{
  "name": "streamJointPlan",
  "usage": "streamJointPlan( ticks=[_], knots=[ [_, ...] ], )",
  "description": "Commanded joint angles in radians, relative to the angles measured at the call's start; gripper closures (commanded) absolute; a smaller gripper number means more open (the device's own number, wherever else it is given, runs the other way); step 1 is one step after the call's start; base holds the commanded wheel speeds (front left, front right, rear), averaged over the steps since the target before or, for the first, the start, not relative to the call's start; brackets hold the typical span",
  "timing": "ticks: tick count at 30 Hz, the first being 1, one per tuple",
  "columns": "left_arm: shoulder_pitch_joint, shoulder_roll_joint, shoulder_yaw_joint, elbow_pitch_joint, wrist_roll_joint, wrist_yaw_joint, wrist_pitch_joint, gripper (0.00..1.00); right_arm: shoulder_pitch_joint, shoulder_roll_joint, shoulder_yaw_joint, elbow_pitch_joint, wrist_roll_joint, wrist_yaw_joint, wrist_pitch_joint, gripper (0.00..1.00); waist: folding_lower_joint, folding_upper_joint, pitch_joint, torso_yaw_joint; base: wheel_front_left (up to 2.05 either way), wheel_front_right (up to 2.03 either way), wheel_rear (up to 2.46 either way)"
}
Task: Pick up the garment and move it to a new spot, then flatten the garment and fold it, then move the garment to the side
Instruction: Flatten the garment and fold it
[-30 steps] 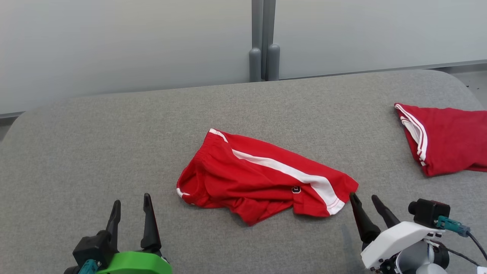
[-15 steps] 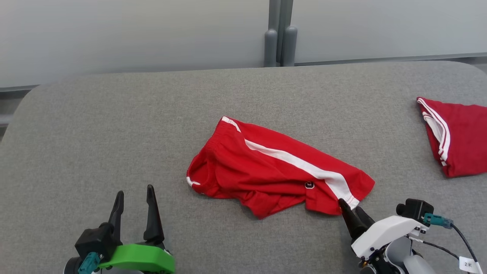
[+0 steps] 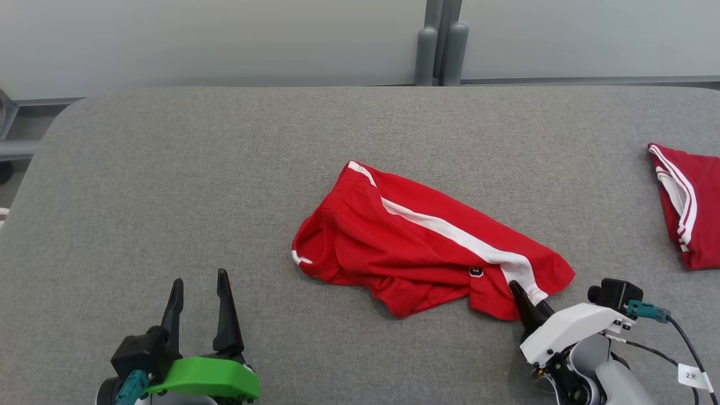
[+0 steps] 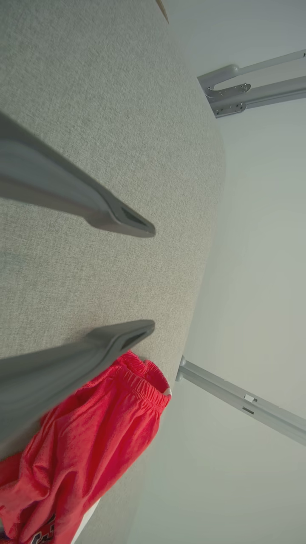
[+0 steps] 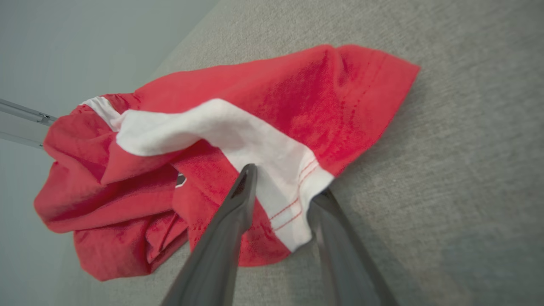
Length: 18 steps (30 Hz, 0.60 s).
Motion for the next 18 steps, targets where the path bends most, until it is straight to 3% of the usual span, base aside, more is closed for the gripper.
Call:
streamJointPlan(
  ticks=[1,6,8,11,18],
  knots=[
    [-0.009,-0.004,0.007,0.002,0.008,-0.006,-0.003,0.00,0.012,-0.003,-0.007,-0.006,-0.013,0.000,-0.009,0.53,0.0000,0.0097,-0.001,-0.001,0.00,0.00,0.00],
    [-0.001,-0.008,0.023,0.004,0.016,-0.015,-0.003,0.00,0.037,-0.003,-0.019,-0.042,-0.021,0.000,-0.007,0.61,0.0000,0.0097,-0.002,-0.012,0.00,0.00,0.00],
    [0.000,-0.010,0.028,0.005,0.020,-0.016,-0.003,0.00,0.041,-0.003,-0.020,-0.050,-0.025,0.000,-0.003,0.72,0.0000,0.0097,-0.002,-0.018,0.00,0.00,0.00],
    [-0.001,-0.011,0.030,0.008,0.025,-0.019,-0.003,0.00,0.040,-0.003,-0.018,-0.058,-0.042,0.000,-0.004,1.00,0.0000,0.0097,-0.002,-0.023,0.00,0.00,0.00],
    [0.006,-0.014,0.040,0.017,0.030,-0.029,-0.003,0.00,0.066,-0.003,-0.006,-0.126,-0.073,0.000,0.020,1.00,0.0000,0.0097,-0.017,-0.041,0.00,0.00,0.00]
  ],
)
